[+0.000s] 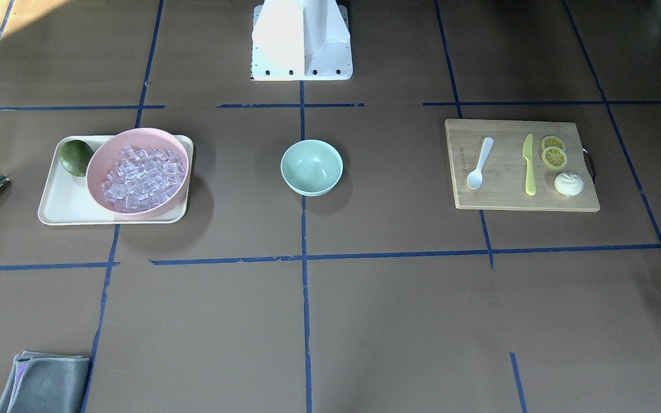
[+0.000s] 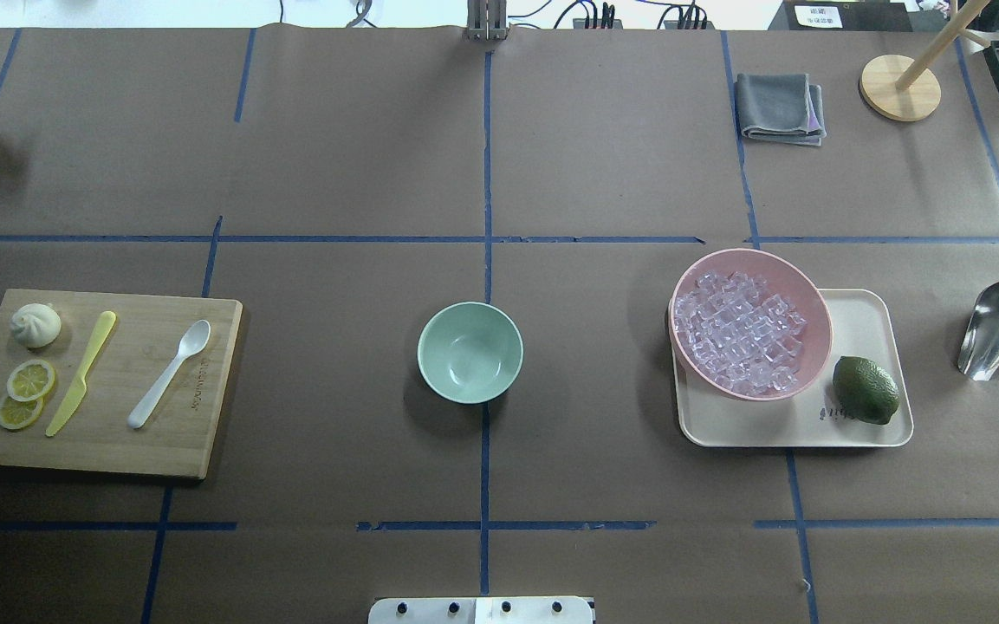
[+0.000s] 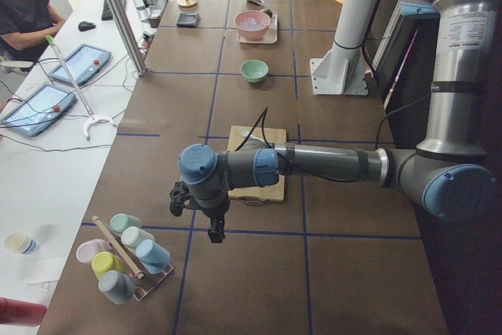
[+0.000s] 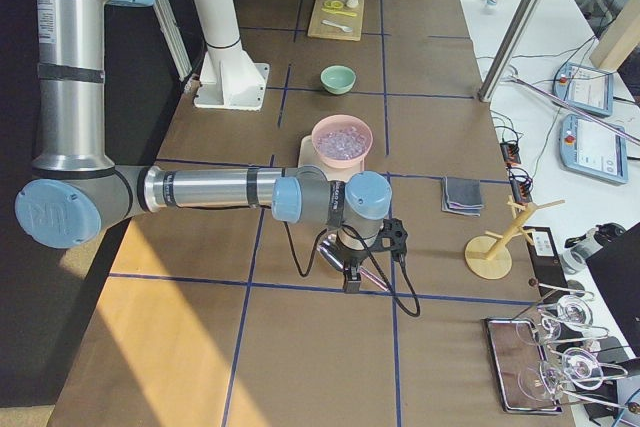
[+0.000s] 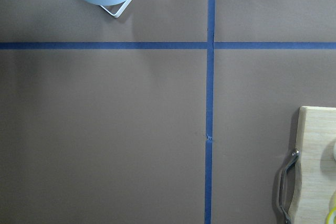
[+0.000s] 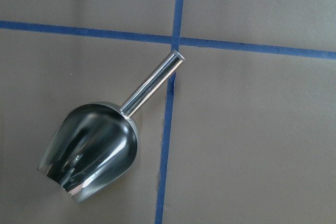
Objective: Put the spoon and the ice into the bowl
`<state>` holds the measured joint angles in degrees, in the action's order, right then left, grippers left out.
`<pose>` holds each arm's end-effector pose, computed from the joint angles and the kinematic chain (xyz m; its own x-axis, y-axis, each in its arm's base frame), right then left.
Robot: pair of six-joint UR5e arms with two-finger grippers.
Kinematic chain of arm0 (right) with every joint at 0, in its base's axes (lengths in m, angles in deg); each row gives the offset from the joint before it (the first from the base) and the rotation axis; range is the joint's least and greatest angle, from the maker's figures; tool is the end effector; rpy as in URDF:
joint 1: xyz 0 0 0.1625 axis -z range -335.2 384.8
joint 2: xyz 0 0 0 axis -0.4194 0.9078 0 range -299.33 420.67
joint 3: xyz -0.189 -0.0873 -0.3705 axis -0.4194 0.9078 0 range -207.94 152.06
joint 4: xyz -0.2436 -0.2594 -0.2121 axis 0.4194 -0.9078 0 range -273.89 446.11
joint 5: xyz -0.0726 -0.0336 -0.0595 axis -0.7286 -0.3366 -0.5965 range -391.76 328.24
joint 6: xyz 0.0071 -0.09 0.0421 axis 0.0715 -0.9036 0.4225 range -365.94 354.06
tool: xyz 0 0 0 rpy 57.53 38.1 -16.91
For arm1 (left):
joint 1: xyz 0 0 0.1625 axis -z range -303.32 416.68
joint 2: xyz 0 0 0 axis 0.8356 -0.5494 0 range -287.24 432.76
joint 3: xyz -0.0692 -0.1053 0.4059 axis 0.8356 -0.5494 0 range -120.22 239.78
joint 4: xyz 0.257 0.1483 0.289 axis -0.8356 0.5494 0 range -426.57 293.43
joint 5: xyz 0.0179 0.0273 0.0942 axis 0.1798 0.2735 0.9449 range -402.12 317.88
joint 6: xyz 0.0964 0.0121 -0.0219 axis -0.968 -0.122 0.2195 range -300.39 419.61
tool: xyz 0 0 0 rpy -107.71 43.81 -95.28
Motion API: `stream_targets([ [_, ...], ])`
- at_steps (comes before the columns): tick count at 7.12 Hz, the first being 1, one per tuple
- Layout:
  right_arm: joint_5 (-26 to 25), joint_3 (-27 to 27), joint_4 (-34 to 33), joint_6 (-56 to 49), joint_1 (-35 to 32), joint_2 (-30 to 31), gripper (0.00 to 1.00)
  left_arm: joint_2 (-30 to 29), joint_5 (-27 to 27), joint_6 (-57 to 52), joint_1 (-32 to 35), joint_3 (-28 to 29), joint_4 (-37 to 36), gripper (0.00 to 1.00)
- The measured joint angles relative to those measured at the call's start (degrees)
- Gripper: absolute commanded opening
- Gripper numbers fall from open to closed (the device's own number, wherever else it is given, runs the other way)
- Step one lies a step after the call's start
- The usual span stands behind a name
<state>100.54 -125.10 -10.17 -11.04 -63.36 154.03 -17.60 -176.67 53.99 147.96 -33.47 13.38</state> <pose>0.0514 -0.4648 0.6386 0.7344 -0.0835 0.6736 0.0978 0.9951 0.0167 -0.0742 -0.4835 0.6445 0.7094 0.0031 -0.7048 -0.0475 0.9979 -0.0434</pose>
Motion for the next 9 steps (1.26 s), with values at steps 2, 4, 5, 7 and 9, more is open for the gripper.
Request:
stream_targets([
  [2, 0.11, 0.06, -0.04, 0.00, 0.00, -0.10, 0.99, 0.72, -0.06, 0.00, -0.39, -0.44, 1.09, 1.00],
  [4, 0.07, 0.08, 0.02, -0.06, 0.00, -0.11, 0.99, 0.84, -0.05, 0.22, -1.28, -0.18, 1.86, 1.00],
  [5, 0.04, 0.07, 0.04, -0.07, 0.00, -0.09, 0.99, 0.86, -0.09, 0.52, -1.40, -0.07, 1.93, 1.00],
  [7, 0.08, -0.11, 0.05, -0.18, 0.00, 0.06, 0.99, 0.94, -0.16, 0.46, -1.45, -0.01, 2.02, 1.00],
  [9, 0.44, -0.26, 0.10, -0.38, 0.01, 0.14, 0.99, 0.97, -0.18, 0.36, -1.45, -0.02, 2.05, 1.00],
])
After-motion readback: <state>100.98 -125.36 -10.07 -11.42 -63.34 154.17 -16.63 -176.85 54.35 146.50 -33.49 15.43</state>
